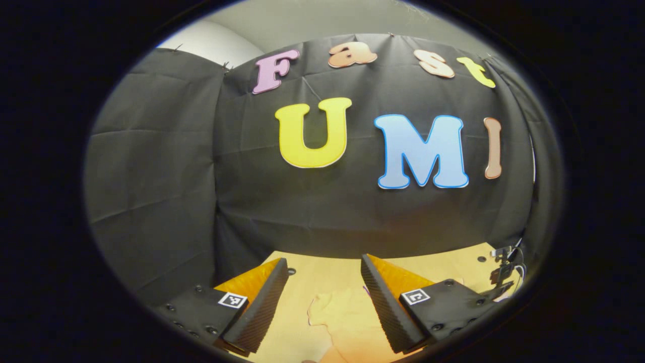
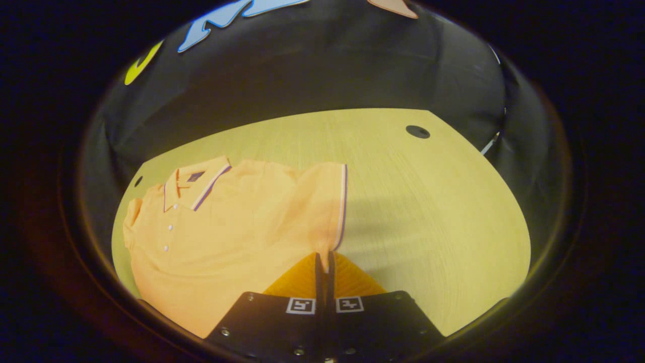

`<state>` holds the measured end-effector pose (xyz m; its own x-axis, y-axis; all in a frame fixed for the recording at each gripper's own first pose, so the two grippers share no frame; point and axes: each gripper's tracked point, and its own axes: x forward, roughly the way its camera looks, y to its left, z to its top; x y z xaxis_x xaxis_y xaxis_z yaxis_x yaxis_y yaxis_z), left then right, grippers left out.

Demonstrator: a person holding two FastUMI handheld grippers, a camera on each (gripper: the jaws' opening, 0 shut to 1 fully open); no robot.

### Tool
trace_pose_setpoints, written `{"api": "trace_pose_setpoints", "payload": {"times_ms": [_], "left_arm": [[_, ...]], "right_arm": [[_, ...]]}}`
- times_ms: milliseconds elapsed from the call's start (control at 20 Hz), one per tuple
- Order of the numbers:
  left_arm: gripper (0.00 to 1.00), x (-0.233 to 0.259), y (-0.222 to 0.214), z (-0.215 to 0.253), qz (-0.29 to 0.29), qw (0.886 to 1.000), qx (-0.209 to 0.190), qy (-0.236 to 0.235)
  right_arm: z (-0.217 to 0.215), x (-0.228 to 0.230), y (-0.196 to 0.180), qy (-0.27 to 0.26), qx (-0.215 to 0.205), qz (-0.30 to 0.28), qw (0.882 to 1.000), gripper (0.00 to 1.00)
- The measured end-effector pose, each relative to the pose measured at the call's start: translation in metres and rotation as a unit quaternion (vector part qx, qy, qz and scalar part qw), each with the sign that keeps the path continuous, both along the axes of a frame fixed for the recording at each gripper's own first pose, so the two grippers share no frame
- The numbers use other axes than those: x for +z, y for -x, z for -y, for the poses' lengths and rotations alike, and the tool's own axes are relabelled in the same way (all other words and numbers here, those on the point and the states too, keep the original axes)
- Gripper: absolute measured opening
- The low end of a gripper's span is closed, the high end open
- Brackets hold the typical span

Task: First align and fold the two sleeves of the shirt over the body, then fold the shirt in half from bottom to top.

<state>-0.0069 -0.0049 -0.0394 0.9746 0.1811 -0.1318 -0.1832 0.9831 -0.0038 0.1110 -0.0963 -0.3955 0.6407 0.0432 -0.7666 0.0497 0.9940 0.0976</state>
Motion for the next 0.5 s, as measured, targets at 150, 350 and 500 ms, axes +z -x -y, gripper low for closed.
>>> {"api": "trace_pose_setpoints", "payload": {"times_ms": [150,350,500], "left_arm": [[0.94,0.000,0.004,-0.005,-0.001,1.000,0.002,-0.001],[0.95,-0.003,0.006,-0.012,-0.002,1.000,0.005,0.000],[0.97,-0.004,0.007,-0.017,-0.003,1.000,0.007,0.003]], "right_arm": [[-0.003,0.009,-0.004,0.017,0.003,0.007,1.000,0.01],[-0.020,0.045,-0.021,0.030,0.016,0.053,0.998,0.00],[-0.046,0.067,-0.030,0.038,0.048,0.081,0.995,0.00]]}}
